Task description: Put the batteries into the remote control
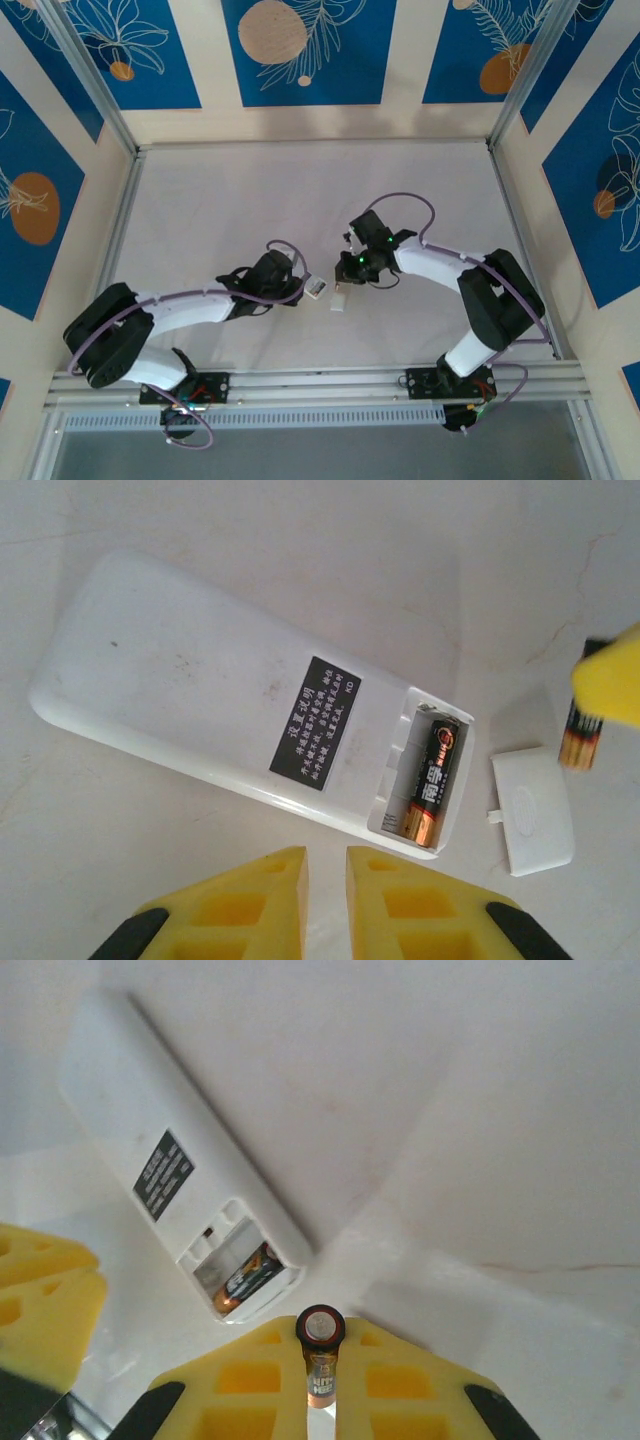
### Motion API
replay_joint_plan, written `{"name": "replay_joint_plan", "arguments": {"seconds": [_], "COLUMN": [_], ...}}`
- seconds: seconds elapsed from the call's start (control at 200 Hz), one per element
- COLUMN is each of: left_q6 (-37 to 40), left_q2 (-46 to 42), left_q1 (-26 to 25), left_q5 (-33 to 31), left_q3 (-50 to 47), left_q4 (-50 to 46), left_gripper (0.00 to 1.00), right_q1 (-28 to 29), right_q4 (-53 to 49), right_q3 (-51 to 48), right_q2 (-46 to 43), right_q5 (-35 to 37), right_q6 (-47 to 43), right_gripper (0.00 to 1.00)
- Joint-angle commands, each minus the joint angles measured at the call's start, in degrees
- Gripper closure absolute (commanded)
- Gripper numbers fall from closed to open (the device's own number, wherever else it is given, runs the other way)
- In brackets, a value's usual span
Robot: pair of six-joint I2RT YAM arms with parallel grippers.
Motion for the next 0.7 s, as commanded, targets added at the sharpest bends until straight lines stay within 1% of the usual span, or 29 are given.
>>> {"name": "replay_joint_plan", "arguments": {"seconds": [0.0,0.17,0.265,0.58,0.625,0.69], "left_q6": [1.4,1.7,1.8,1.1,0.9,0.9], "left_q2": [-2.3,-4.7,-5.8,-10.4,-10.8,-11.3], "left_q1": [0.6,0.9,1.2,1.4,1.4,1.4], "left_q5": [0.8,1.2,1.7,2.5,2.5,2.6], "left_q3": [0.9,-0.4,-1.2,-4.8,-5.3,-5.7], "left_q4": [-1.4,-0.6,-0.3,0.6,0.5,0.7], "left_gripper": [0.82,0.81,0.81,0.80,0.80,0.80], "right_q1": [-0.8,-0.8,-0.8,0.0,0.1,0.3], "right_q4": [-13.9,-21.8,-24.2,-25.4,-25.4,-25.0], "right_q3": [4.2,9.0,11.3,15.9,16.5,16.9], "right_q2": [-0.4,3.8,7.1,14.4,15.3,16.2], "right_q5": [8.5,16.4,19.1,20.7,20.7,19.8], "right_q6": [-5.8,-10.9,-12.0,-14.9,-15.0,-14.9], "right_gripper": [0.88,0.88,0.89,0.85,0.82,0.72]}}
